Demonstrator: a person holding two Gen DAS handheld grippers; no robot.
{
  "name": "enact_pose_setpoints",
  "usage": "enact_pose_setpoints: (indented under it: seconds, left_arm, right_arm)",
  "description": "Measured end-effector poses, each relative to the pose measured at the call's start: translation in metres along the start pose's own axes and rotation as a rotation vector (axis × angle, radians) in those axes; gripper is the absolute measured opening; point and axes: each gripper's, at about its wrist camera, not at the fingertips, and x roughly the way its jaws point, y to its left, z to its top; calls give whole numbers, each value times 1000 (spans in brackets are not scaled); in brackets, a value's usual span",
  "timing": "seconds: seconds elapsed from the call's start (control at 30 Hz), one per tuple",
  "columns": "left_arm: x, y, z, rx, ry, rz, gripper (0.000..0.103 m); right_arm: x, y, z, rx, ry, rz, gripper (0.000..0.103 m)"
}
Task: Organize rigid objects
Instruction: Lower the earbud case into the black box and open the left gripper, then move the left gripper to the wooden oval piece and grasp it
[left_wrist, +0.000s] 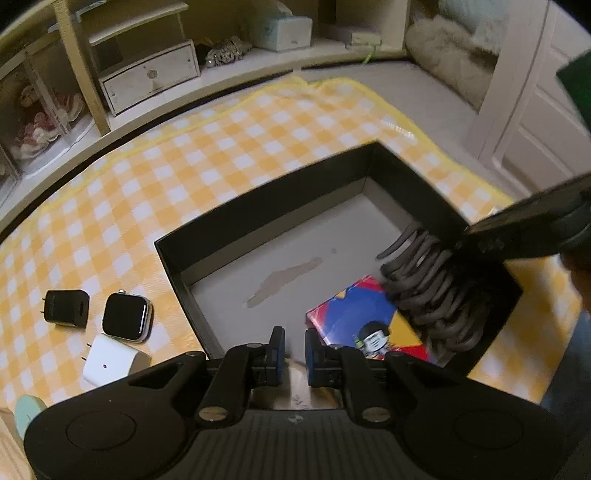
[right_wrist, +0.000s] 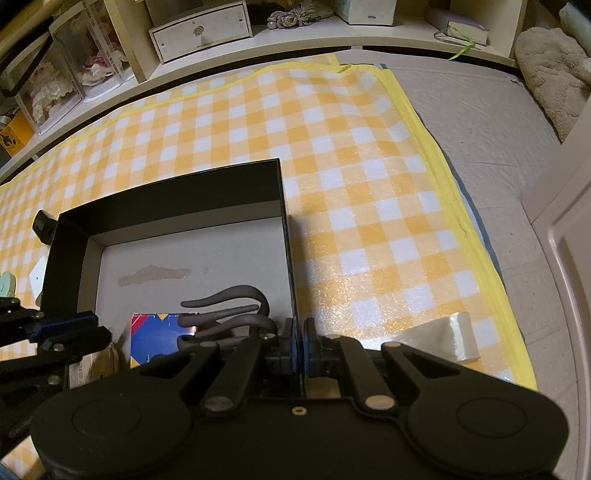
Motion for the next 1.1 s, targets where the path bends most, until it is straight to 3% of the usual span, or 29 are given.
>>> enact_pose_setpoints:
  seconds: [0.2,0.37,0.43,0.53,0.7,0.83,1.1]
  left_arm:
    - [-28,1,2,-79,-65,-62,16]
    - [-53,2,-1,-117,-104,-92,40]
    - [-62,2,-4,-134,-113,-99,58]
    - [-76,3,-11,-148,-132,-97,75]
    - [-97,8,-22,-182,-155,-97,97]
    - [-108,10,-32,-197,-168,-93,102]
    - [-118,13,-46,-206,-189,-103,103]
  right_arm:
    - [0,0,0,0,0,0,4]
    - [0,1,0,-1,-1,1,4]
    - [0,0,0,0,-1,1,4]
    - [1,0,-1,0,-1,1,4]
    - [1,1,-1,-1,-1,1,4]
    - [1,1,-1,-2,-1,0,4]
    - [0,2,-1,-6,1,-4,4]
